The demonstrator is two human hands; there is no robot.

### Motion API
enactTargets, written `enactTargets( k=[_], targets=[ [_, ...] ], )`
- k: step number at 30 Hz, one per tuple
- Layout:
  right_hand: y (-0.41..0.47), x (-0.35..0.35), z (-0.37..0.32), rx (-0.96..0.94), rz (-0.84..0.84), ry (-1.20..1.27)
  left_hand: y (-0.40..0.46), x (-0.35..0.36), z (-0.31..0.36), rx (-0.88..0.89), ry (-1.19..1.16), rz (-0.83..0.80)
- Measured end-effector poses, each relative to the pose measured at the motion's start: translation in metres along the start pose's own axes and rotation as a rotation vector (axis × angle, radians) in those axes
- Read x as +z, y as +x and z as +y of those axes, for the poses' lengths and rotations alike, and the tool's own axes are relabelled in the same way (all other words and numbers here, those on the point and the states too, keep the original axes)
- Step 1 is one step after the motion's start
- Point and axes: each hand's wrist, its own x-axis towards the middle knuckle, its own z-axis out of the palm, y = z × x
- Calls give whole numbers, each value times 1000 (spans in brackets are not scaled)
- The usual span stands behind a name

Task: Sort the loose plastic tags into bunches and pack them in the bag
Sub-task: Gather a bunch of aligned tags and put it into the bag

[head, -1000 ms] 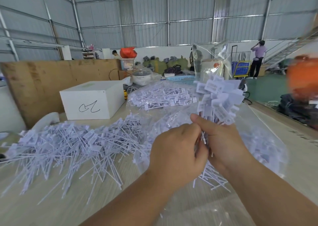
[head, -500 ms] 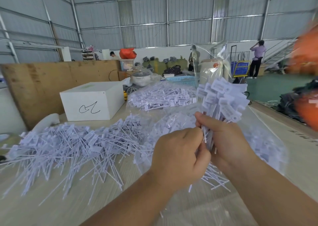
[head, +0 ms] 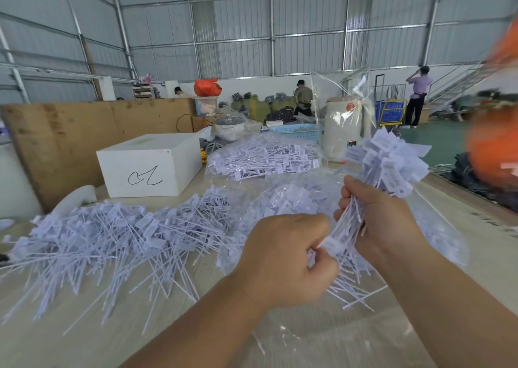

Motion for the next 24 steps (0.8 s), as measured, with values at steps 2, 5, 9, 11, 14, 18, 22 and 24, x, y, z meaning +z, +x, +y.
enactTargets(
  k=[2,5,9,11,14,18,22,24],
  targets=[
    [4,-3,0,-17,16,30,2,-3,-6,-130,-110,17],
    [7,-8,-3,-35,28,-2,7,-13,-20,-369,-419,187],
    [3,-4,1,-111,-39,-239,12,-21,-40,-604,-642,369],
    [-8,2,2,-109,-139,-339,13,-18,-40,-645,-737,369],
    [-29,10,2,-187,-354,-481,16,-16,-32,-639,-847,362],
    [-43,19,6,-279,-476,-624,24,-20,-25,-676,-1037,451],
    [-41,18,9,-303,-513,-610,28,-20,-21,-738,-1236,475],
    [-39,16,11,-279,-517,-577,27,-16,-20,-753,-1309,488]
  ],
)
